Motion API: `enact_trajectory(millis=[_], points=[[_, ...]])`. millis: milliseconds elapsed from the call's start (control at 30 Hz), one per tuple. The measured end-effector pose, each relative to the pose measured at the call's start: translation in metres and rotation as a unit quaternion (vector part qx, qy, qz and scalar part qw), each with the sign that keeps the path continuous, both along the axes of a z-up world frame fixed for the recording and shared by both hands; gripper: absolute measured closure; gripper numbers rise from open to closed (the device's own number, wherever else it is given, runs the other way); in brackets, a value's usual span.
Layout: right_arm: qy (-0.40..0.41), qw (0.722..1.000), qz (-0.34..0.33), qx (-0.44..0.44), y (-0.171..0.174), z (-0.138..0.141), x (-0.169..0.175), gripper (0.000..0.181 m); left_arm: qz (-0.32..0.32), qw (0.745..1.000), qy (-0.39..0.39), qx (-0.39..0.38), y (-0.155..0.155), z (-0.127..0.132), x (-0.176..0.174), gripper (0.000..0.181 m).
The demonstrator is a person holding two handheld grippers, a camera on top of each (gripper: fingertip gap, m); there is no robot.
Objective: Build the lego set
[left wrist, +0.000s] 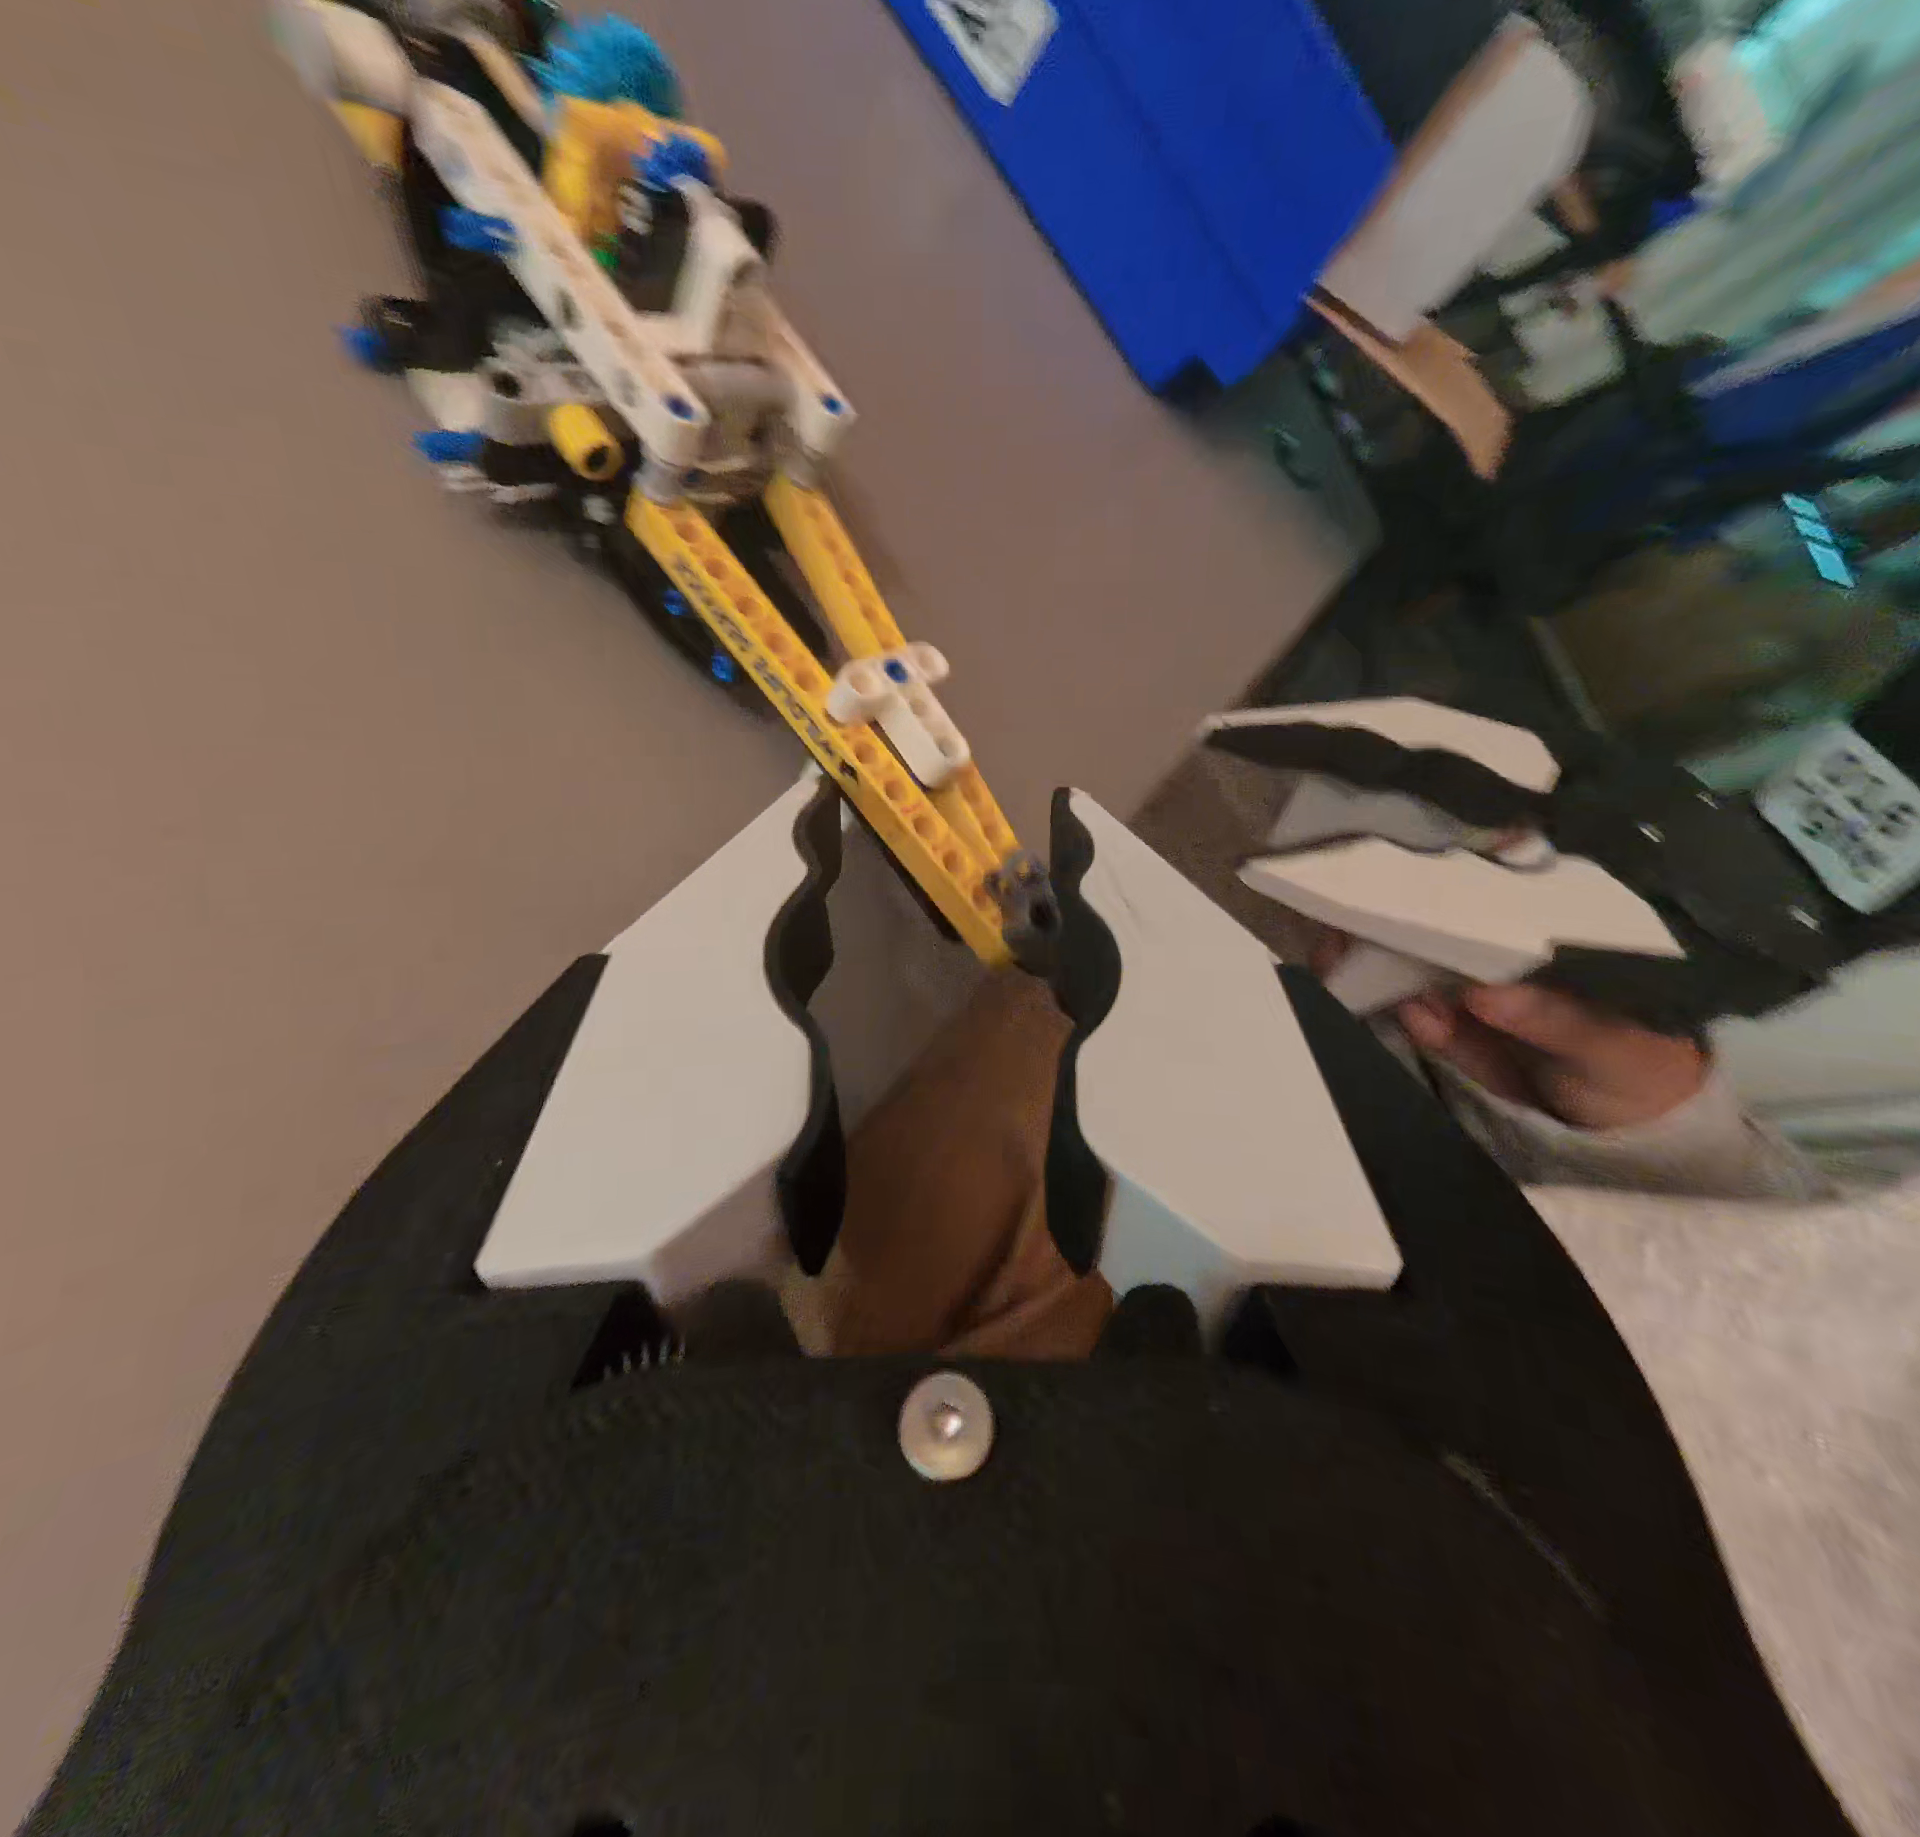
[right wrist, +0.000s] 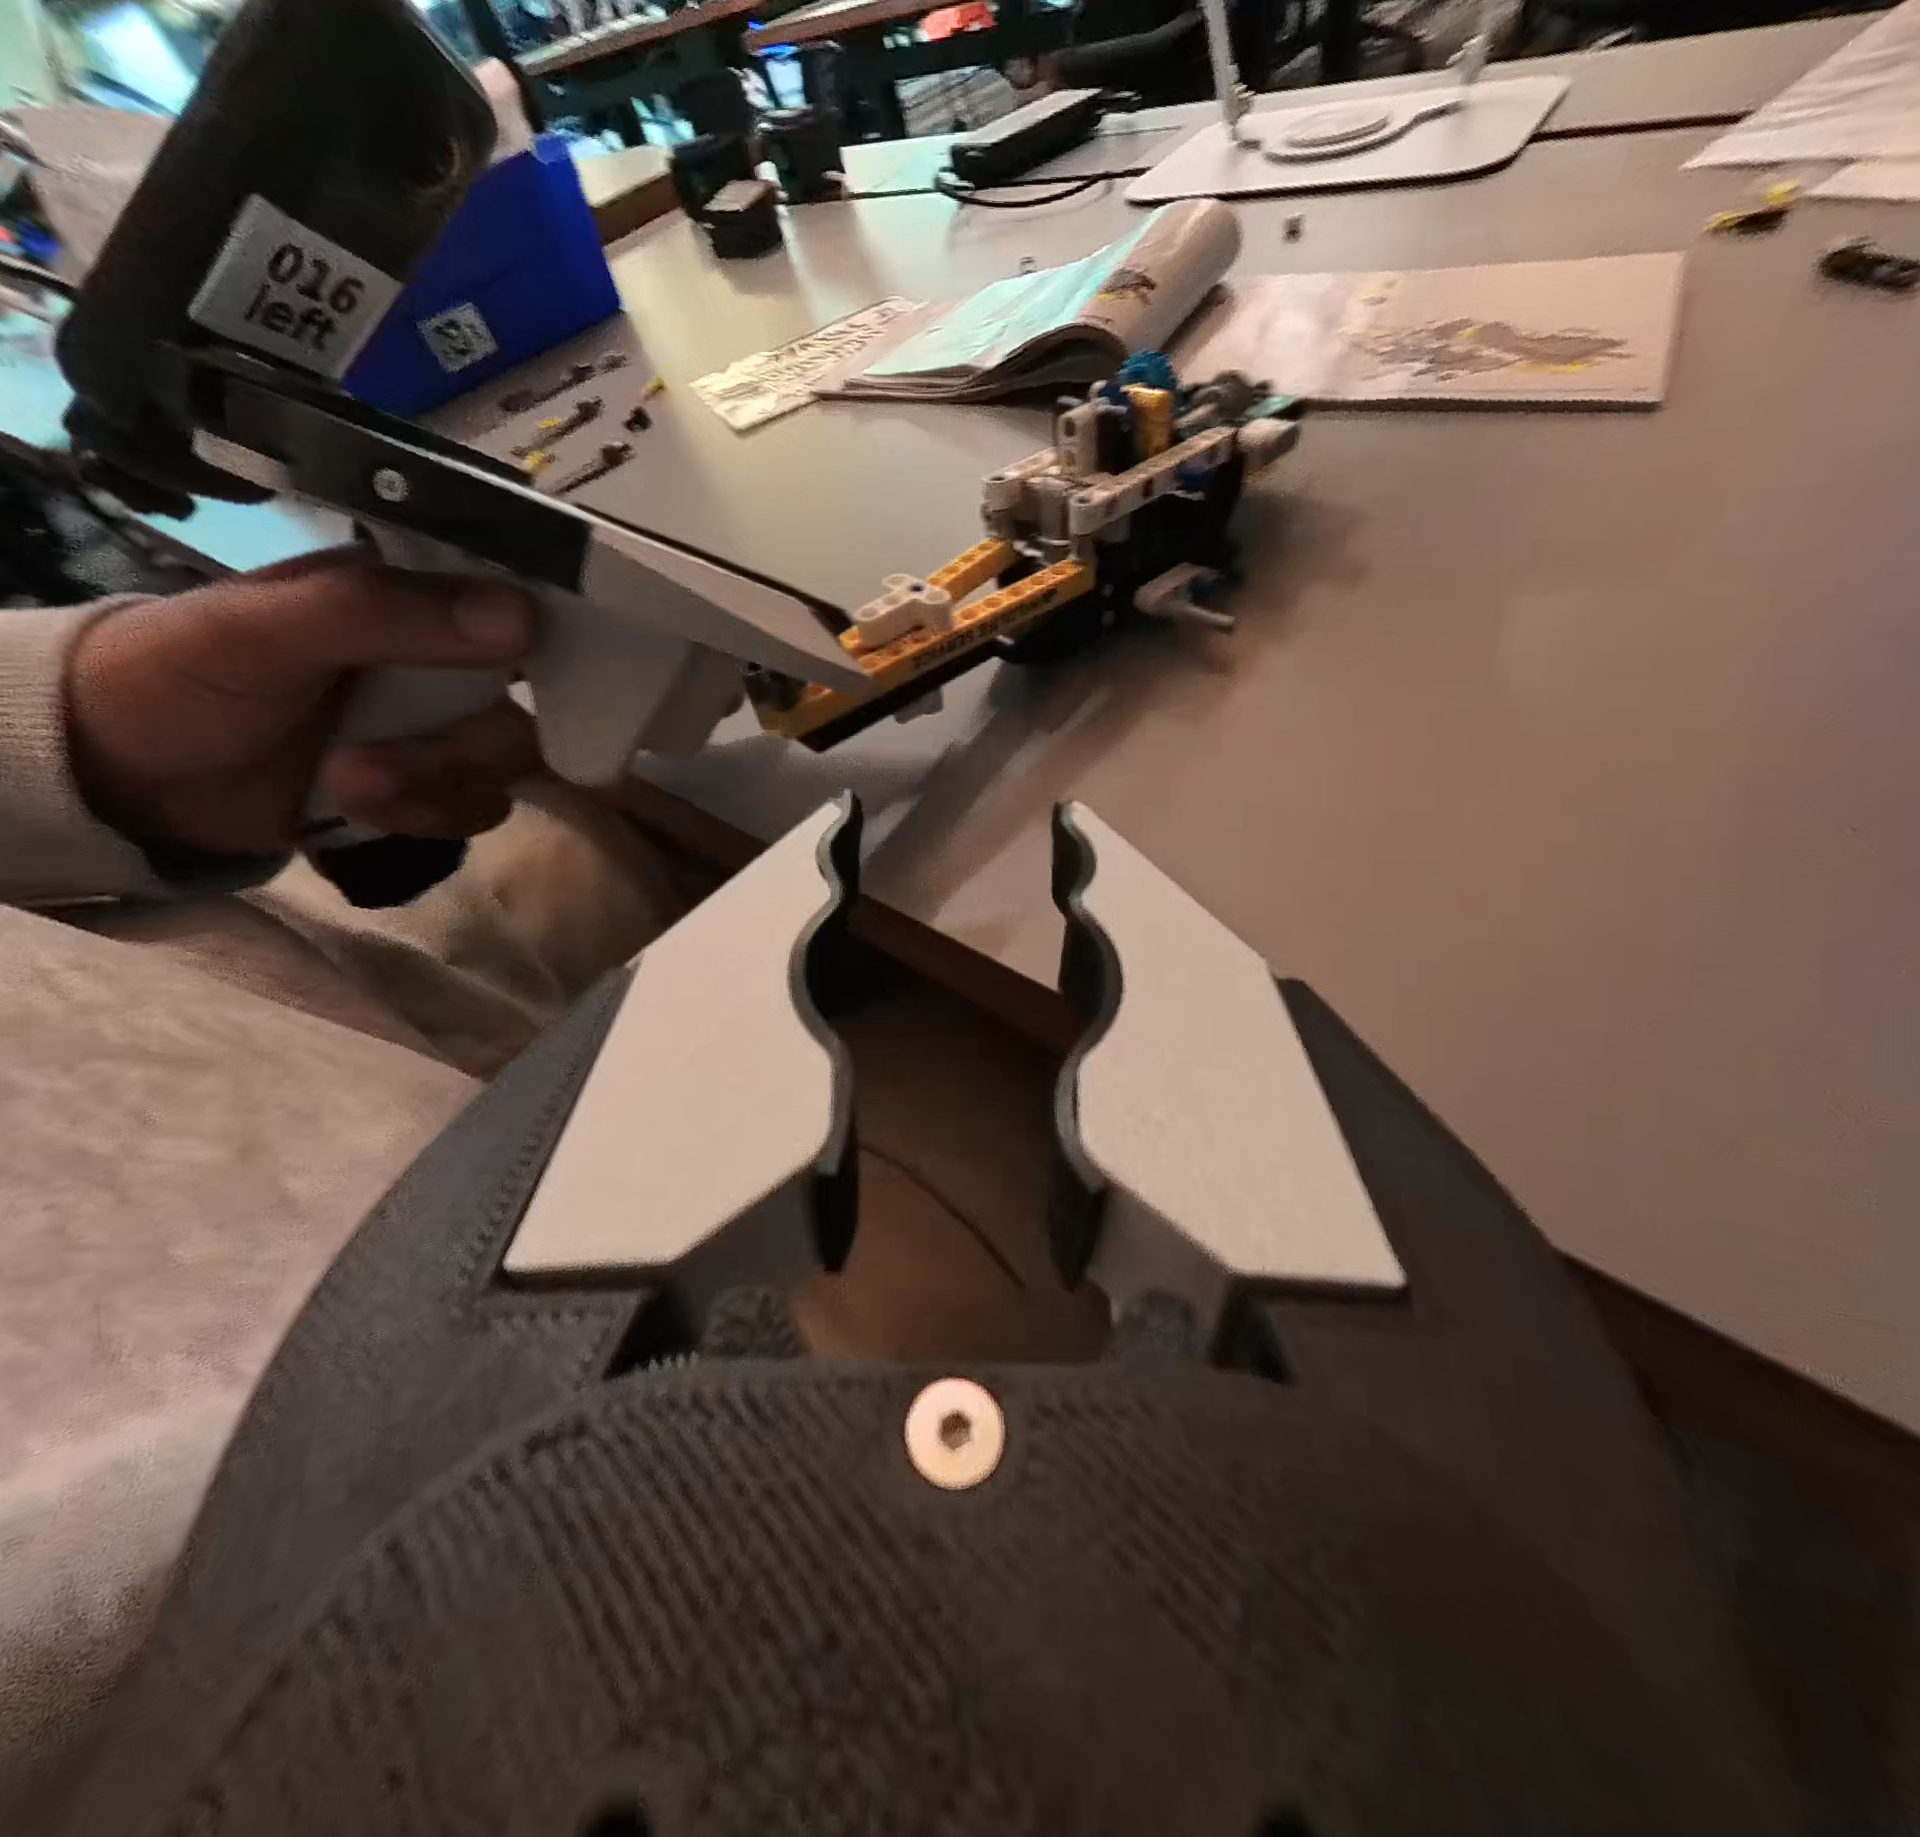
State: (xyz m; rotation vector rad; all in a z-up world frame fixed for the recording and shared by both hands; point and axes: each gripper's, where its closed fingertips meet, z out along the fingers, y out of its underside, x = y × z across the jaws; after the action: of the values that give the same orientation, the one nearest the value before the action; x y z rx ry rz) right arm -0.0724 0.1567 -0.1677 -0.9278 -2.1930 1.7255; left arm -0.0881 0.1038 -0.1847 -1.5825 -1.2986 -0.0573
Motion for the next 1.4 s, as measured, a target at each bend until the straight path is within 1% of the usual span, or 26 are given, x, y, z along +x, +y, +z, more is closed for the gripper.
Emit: enact_trajectory(millis=[33,133,200,267,333,367,433,533,633,667,700,767,800,900,933,967,1000,1033,1100,1167,1200,1300,1333,1400], points=[[0.013,1.0,-0.014,0.015,0.005,0.0,0.001,0.145,-0.018,1.0,0.0,0.012,0.002,0.0,0.005,0.141],[0.062,0.995,-0.053,0.059,0.014,0.004,0.003,0.144,-0.057,0.998,0.023,0.03,-0.005,0.002,0.017,0.14],[0.082,0.994,-0.06,0.048,0.009,0.014,0.007,0.144,-0.074,0.995,0.036,0.05,-0.014,0.004,0.024,0.141],[0.079,0.995,-0.066,0.018,-0.001,0.027,0.009,0.143,-0.083,0.993,0.053,0.072,-0.025,0.007,0.026,0.139],[0.072,0.995,-0.067,0.003,-0.016,0.037,0.01,0.142,-0.095,0.99,0.053,0.092,-0.031,0.009,0.025,0.14],[0.067,0.995,-0.067,0.013,-0.024,0.038,0.009,0.142,-0.101,0.988,0.054,0.1,-0.034,0.011,0.023,0.14],[0.054,0.994,-0.063,0.066,-0.036,0.034,0.009,0.139,-0.106,0.986,0.065,0.111,-0.04,0.018,0.02,0.14],[0.039,0.988,-0.066,0.133,-0.046,0.033,0.012,0.13,-0.087,0.985,0.08,0.129,-0.055,0.028,0.018,0.142],[0.021,0.986,-0.076,0.147,-0.058,0.035,0.018,0.128,-0.046,0.985,0.055,0.157,-0.068,0.027,0.013,0.149],[0.005,0.986,-0.081,0.147,-0.063,0.032,0.019,0.125,-0.034,0.984,0.047,0.171,-0.072,0.03,0.009,0.15],[-0.01,0.985,-0.09,0.147,-0.068,0.029,0.019,0.118,-0.021,0.982,0.048,0.182,-0.076,0.034,0.004,0.15],[-0.027,0.981,-0.114,0.155,-0.076,0.02,0.015,0.11,0.008,0.979,0.076,0.187,-0.085,0.05,-0.015,0.151],[-0.035,0.979,-0.128,0.157,-0.08,0.015,0.012,0.103,0.021,0.979,0.088,0.185,-0.088,0.06,-0.027,0.153],[-0.05,0.969,-0.161,0.179,-0.089,0.002,0.002,0.096,0.033,0.972,0.147,0.18,-0.088,0.101,-0.068,0.155],[-0.048,0.964,-0.17,0.201,-0.088,-0.004,-0.002,0.096,0.034,0.974,0.16,0.159,-0.087,0.105,-0.08,0.154],[-0.048,0.958,-0.174,0.221,-0.087,-0.01,-0.005,0.099,0.038,0.975,0.169,0.142,-0.087,0.108,-0.089,0.155],[-0.053,0.955,-0.176,0.232,-0.086,-0.014,-0.006,0.102,0.041,0.973,0.178,0.141,-0.087,0.11,-0.094,0.154],[-0.062,0.954,-0.177,0.235,-0.085,-0.017,-0.007,0.109,0.044,0.97,0.186,0.152,-0.088,0.111,-0.094,0.155],[-0.087,0.956,-0.169,0.225,-0.087,-0.021,-0.006,0.122,0.043,0.964,0.187,0.182,-0.089,0.103,-0.085,0.155],[-0.108,0.958,-0.166,0.206,-0.086,-0.021,-0.007,0.139,0.044,0.963,0.148,0.222,-0.089,0.087,-0.073,0.155],[-0.117,0.96,-0.166,0.194,-0.085,-0.02,-0.009,0.144,0.036,0.961,0.119,0.246,-0.087,0.081,-0.067,0.155],[-0.156,0.963,-0.165,0.146,-0.082,-0.017,-0.019,0.149,0.013,0.954,0.051,0.296,-0.076,0.07,-0.054,0.155],[-0.165,0.964,-0.163,0.13,-0.081,-0.015,-0.024,0.15,0.003,0.953,0.042,0.302,-0.072,0.069,-0.052,0.155],[-0.174,0.966,-0.162,0.099,-0.078,-0.009,-0.034,0.152,-0.003,0.956,0.043,0.291,-0.069,0.066,-0.05,0.163]])
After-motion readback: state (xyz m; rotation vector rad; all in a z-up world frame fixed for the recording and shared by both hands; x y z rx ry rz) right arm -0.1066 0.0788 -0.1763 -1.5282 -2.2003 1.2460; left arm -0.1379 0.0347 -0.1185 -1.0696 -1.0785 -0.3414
